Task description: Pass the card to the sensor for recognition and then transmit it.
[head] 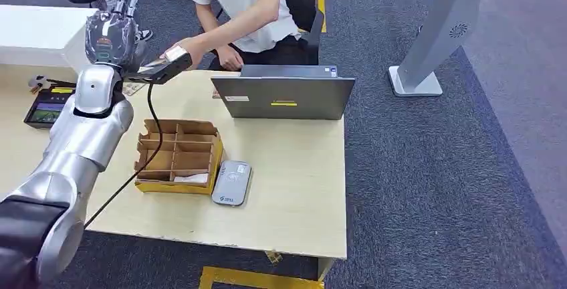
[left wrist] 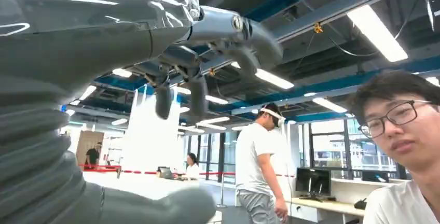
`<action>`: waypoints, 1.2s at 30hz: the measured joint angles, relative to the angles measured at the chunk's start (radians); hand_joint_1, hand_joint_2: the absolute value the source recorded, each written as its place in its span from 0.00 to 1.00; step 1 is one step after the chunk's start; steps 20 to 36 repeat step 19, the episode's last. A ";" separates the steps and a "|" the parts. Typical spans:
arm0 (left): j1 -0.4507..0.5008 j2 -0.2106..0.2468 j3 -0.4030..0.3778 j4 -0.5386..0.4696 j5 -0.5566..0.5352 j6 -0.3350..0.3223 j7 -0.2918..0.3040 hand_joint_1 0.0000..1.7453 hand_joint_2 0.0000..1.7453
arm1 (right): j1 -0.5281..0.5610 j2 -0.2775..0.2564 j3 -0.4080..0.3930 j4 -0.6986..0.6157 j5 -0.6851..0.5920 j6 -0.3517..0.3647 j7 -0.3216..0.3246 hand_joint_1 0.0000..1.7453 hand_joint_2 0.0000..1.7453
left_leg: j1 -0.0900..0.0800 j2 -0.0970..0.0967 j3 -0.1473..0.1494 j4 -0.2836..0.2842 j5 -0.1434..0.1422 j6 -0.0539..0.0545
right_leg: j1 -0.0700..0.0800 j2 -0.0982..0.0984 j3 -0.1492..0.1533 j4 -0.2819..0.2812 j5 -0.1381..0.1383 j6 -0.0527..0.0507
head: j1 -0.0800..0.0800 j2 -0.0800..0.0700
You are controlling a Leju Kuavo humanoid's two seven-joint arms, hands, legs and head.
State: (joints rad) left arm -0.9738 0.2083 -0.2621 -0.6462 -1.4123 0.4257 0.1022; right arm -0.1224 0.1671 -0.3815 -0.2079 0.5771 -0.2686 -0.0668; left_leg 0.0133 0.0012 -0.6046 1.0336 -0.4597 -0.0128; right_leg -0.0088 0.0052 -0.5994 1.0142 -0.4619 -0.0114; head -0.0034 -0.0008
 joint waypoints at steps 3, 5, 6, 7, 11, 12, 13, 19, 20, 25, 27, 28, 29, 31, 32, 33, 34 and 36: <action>0.000 0.000 0.000 0.000 0.012 0.000 -0.001 0.00 1.00 | 0.000 0.000 0.000 0.000 0.004 -0.001 0.001 0.00 0.00 | 0.000 0.000 0.000 0.000 0.000 0.000 | 0.000 0.000 0.000 0.000 0.000 0.000 | 0.000 0.000; 0.000 0.000 0.000 0.000 0.014 0.003 -0.002 0.00 1.00 | 0.000 0.000 0.000 0.000 0.004 -0.001 0.003 0.00 0.00 | 0.000 0.000 0.000 0.000 0.000 0.000 | 0.000 0.000 0.000 0.000 0.000 0.000 | 0.000 0.000; 0.000 0.000 0.000 0.000 0.019 0.005 -0.002 0.00 1.00 | 0.001 0.000 0.000 0.000 0.004 -0.001 0.003 0.00 0.00 | 0.000 0.000 0.000 0.000 0.000 0.000 | 0.000 0.000 0.000 0.000 0.000 0.000 | 0.000 0.000; 0.000 0.000 0.000 -0.001 0.024 0.007 -0.008 0.00 1.00 | 0.001 0.000 0.000 0.000 0.004 -0.001 0.003 0.00 0.00 | 0.000 0.000 0.000 0.000 0.000 0.000 | 0.000 0.000 0.000 0.000 0.000 0.000 | 0.000 0.000; 0.027 0.010 0.000 -0.052 0.077 0.037 -0.044 0.00 1.00 | 0.003 0.000 0.000 0.000 -0.001 -0.004 -0.003 0.00 0.00 | 0.000 0.000 0.000 0.000 0.000 0.000 | 0.000 0.000 0.000 0.000 0.000 0.000 | 0.000 0.000; 0.041 0.016 0.000 -0.078 0.099 0.045 -0.059 0.00 1.00 | 0.004 0.000 0.000 0.000 -0.002 -0.004 -0.005 0.00 0.00 | 0.000 0.000 0.000 0.000 0.000 0.000 | 0.000 0.000 0.000 0.000 0.000 0.000 | 0.000 0.000; 0.058 0.027 0.000 -0.107 0.119 0.051 -0.073 0.00 1.00 | 0.005 0.000 -0.001 0.000 -0.003 -0.005 -0.008 0.00 0.00 | 0.000 0.001 0.000 -0.001 0.000 0.000 | 0.000 0.001 0.001 0.000 0.000 0.000 | 0.000 0.000; 0.235 0.204 0.018 -0.372 0.256 0.049 -0.147 0.00 1.00 | 0.023 0.000 -0.019 0.001 -0.026 -0.006 -0.037 0.00 0.00 | 0.000 0.005 0.001 -0.002 -0.002 -0.003 | 0.000 0.006 -0.001 0.001 -0.001 -0.002 | -0.001 0.000; 0.235 0.204 0.018 -0.372 0.256 0.049 -0.147 0.00 1.00 | 0.023 0.000 -0.019 0.001 -0.026 -0.006 -0.037 0.00 0.00 | 0.000 0.005 0.001 -0.002 -0.002 -0.003 | 0.000 0.006 -0.001 0.001 -0.001 -0.002 | -0.001 0.000; 0.235 0.204 0.018 -0.372 0.256 0.049 -0.147 0.00 1.00 | 0.023 0.000 -0.019 0.001 -0.026 -0.006 -0.037 0.00 0.00 | 0.000 0.005 0.001 -0.002 -0.002 -0.003 | 0.000 0.006 -0.001 0.001 -0.001 -0.002 | -0.001 0.000; 0.235 0.204 0.018 -0.372 0.256 0.049 -0.147 0.00 1.00 | 0.023 0.000 -0.019 0.001 -0.026 -0.006 -0.037 0.00 0.00 | 0.000 0.005 0.001 -0.002 -0.002 -0.003 | 0.000 0.006 -0.001 0.001 -0.001 -0.002 | -0.001 0.000; 0.235 0.204 0.018 -0.372 0.256 0.049 -0.147 0.00 1.00 | 0.023 0.000 -0.019 0.001 -0.026 -0.006 -0.037 0.00 0.00 | 0.000 0.005 0.001 -0.002 -0.002 -0.003 | 0.000 0.006 -0.001 0.001 -0.001 -0.002 | -0.001 0.000; 0.235 0.204 0.018 -0.372 0.256 0.049 -0.147 0.00 1.00 | 0.023 0.000 -0.019 0.001 -0.026 -0.006 -0.037 0.00 0.00 | 0.000 0.005 0.001 -0.002 -0.002 -0.003 | 0.000 0.006 -0.001 0.001 -0.001 -0.002 | -0.001 0.000; 0.235 0.204 0.018 -0.372 0.256 0.049 -0.147 0.00 1.00 | 0.023 0.000 -0.019 0.001 -0.026 -0.006 -0.037 0.00 0.00 | 0.000 0.005 0.001 -0.002 -0.002 -0.003 | 0.000 0.006 -0.001 0.001 -0.001 -0.002 | -0.001 0.000; 0.235 0.204 0.018 -0.372 0.256 0.049 -0.147 0.00 1.00 | 0.023 0.000 -0.019 0.001 -0.026 -0.006 -0.037 0.00 0.00 | 0.000 0.005 0.001 -0.002 -0.002 -0.003 | 0.000 0.006 -0.001 0.001 -0.001 -0.002 | -0.001 0.000; 0.235 0.204 0.018 -0.372 0.256 0.049 -0.147 0.00 1.00 | 0.023 0.000 -0.019 0.001 -0.026 -0.006 -0.037 0.00 0.00 | 0.000 0.005 0.001 -0.002 -0.002 -0.003 | 0.000 0.006 -0.001 0.001 -0.001 -0.002 | -0.001 0.000; 0.235 0.204 0.018 -0.372 0.256 0.049 -0.147 0.00 1.00 | 0.023 0.000 -0.019 0.001 -0.026 -0.006 -0.037 0.00 0.00 | 0.000 0.005 0.001 -0.002 -0.002 -0.003 | 0.000 0.006 -0.001 0.001 -0.001 -0.002 | -0.001 0.000; 0.235 0.204 0.018 -0.372 0.256 0.049 -0.147 0.00 1.00 | 0.023 0.000 -0.019 0.001 -0.026 -0.006 -0.037 0.00 0.00 | 0.000 0.005 0.001 -0.002 -0.002 -0.003 | 0.000 0.006 -0.001 0.001 -0.001 -0.002 | -0.001 0.000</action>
